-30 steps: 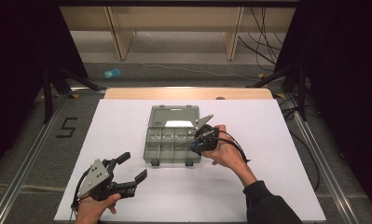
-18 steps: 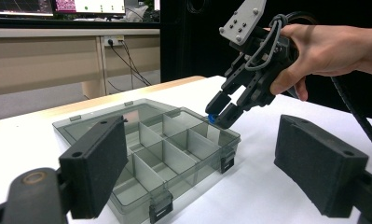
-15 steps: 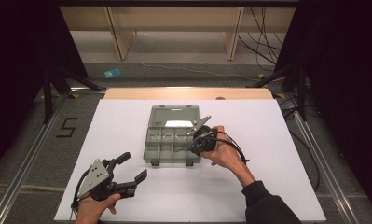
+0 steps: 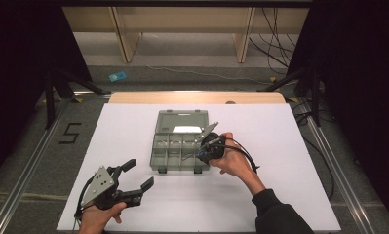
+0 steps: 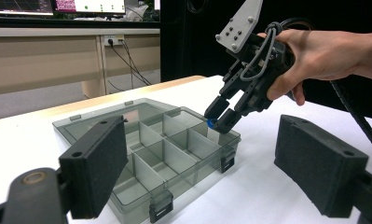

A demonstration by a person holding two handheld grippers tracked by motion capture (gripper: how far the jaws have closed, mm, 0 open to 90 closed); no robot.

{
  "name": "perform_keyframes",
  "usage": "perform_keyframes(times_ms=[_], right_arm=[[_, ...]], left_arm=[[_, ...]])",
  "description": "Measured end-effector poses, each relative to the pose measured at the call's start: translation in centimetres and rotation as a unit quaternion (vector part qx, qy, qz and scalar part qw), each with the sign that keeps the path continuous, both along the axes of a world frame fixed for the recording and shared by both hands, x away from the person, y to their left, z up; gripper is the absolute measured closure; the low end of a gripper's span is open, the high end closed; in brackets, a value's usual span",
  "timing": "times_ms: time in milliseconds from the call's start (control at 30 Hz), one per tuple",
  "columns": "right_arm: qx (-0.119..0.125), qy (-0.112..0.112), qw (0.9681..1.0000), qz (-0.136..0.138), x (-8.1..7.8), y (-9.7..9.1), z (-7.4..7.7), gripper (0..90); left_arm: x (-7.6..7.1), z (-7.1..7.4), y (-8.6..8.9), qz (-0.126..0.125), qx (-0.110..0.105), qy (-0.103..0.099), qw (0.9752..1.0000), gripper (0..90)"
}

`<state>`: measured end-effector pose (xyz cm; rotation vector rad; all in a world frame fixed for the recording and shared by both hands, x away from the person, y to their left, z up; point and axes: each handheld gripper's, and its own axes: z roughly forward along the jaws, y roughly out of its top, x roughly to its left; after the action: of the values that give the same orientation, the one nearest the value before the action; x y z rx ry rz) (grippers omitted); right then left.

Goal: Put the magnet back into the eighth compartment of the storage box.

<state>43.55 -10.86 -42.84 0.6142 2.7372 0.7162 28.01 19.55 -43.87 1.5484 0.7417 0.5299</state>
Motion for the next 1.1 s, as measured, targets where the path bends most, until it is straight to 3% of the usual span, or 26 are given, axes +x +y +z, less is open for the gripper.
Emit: perform_keyframes(times_ms=[233, 500, 1100], right_arm=[[-0.001, 0.006, 1.0000, -0.002, 0.1, 0.1, -0.3, 61.8], [0.007, -0.003, 0.9999, -0.011, 0.1, 0.0, 0.3, 52.9], [0.049, -0.016, 0.9982, -0.028, -0.6, -0.1, 1.4, 37.3]], left_arm=[[0.0, 0.0, 0.0, 0.000, 0.000, 0.000, 1.0000, 16.5], [0.0, 0.0, 0.0, 0.000, 0.000, 0.000, 1.0000, 16.5], [0.0, 0.0, 0.0, 0.000, -0.001, 0.000, 1.0000, 16.5]])
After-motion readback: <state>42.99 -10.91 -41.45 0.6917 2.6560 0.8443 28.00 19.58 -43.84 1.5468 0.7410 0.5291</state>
